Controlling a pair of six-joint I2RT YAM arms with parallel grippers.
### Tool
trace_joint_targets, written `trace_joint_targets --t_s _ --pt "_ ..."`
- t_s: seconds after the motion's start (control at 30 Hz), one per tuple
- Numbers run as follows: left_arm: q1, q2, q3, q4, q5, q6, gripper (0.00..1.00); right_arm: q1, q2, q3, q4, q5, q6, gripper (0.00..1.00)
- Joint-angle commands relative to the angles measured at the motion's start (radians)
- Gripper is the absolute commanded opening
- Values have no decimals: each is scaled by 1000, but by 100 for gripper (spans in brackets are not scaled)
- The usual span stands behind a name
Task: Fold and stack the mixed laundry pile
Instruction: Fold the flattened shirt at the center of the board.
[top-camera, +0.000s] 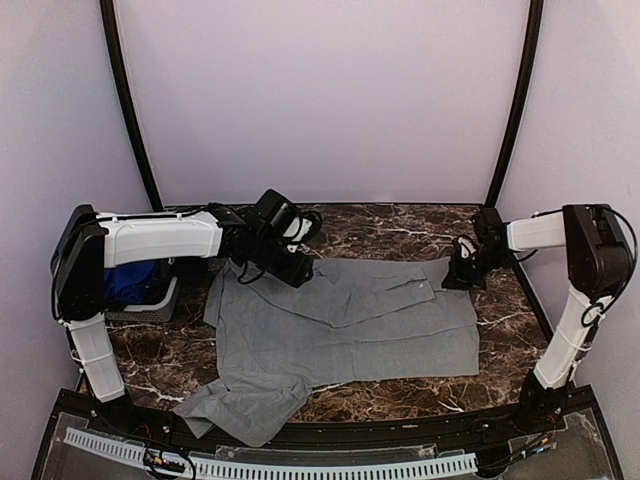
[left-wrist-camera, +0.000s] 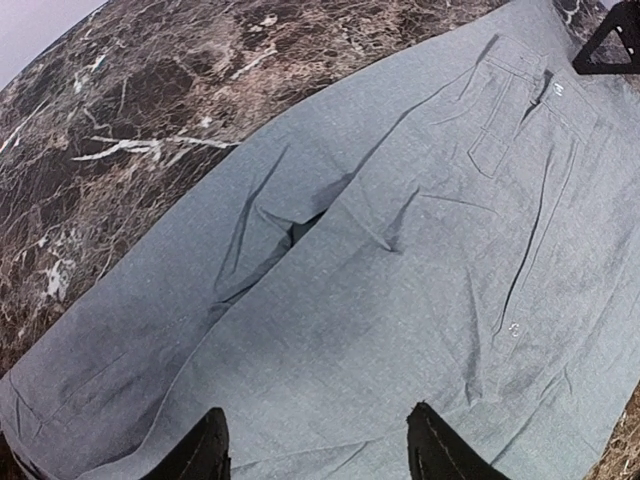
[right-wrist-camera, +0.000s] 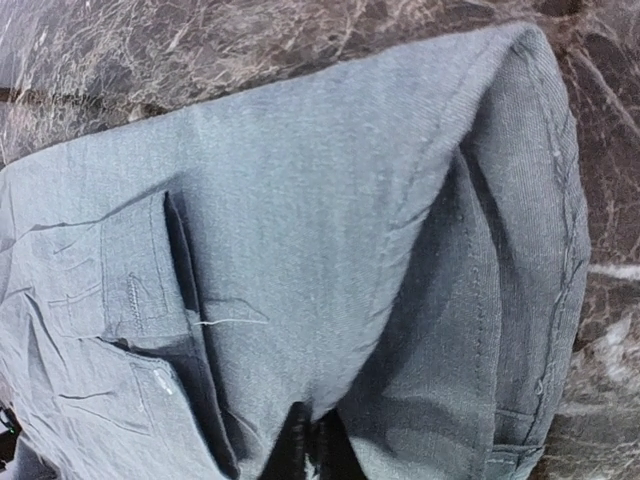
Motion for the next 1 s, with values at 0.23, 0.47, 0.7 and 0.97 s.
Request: trace_joint_targets --t_s 0.23,0.47,0.7,0.97 --pt "80 -107 -33 -1 -60 -73 61 3 -166 -56 -37 25 13 0" --pt "100 -105 -37 -14 -74 -85 61 6 -164 -106 -39 38 37 0" --pt "121 -50 -11 -56 -72 -123 64 17 -89 -65 -96 87 30 8" --pt "147 -10 -19 -59 5 -139 64 26 -256 10 -63 121 31 45"
